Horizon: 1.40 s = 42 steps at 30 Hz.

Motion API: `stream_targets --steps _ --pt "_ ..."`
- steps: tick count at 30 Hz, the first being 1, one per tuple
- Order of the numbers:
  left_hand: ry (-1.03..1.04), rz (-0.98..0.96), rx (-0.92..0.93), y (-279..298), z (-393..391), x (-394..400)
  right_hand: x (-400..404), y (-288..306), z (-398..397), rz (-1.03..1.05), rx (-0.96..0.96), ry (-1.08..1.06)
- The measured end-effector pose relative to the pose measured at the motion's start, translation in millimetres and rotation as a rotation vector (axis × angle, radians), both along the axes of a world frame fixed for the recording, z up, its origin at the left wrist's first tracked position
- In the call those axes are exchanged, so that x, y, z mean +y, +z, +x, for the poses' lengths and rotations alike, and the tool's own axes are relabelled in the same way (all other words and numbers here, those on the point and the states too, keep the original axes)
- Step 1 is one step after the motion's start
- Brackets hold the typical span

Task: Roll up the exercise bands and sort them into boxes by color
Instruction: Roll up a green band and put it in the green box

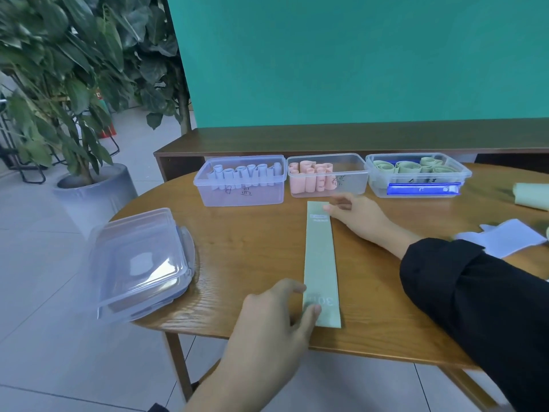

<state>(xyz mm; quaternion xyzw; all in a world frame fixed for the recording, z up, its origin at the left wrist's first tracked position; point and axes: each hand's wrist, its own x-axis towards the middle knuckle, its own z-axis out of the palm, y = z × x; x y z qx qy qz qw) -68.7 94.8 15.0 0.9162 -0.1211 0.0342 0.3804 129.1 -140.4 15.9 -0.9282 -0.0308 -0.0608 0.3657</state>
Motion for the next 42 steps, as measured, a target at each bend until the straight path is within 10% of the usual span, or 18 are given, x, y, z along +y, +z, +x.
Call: stream_targets --steps 13,42 --pt "-0.181 -0.052 -0.245 -15 4 22 21 -10 -202 0.126 -0.226 0.237" --pt "-0.209 0.054 -0.437 -35 4 8 5 -25 -206 -0.197 -0.428 0.452"
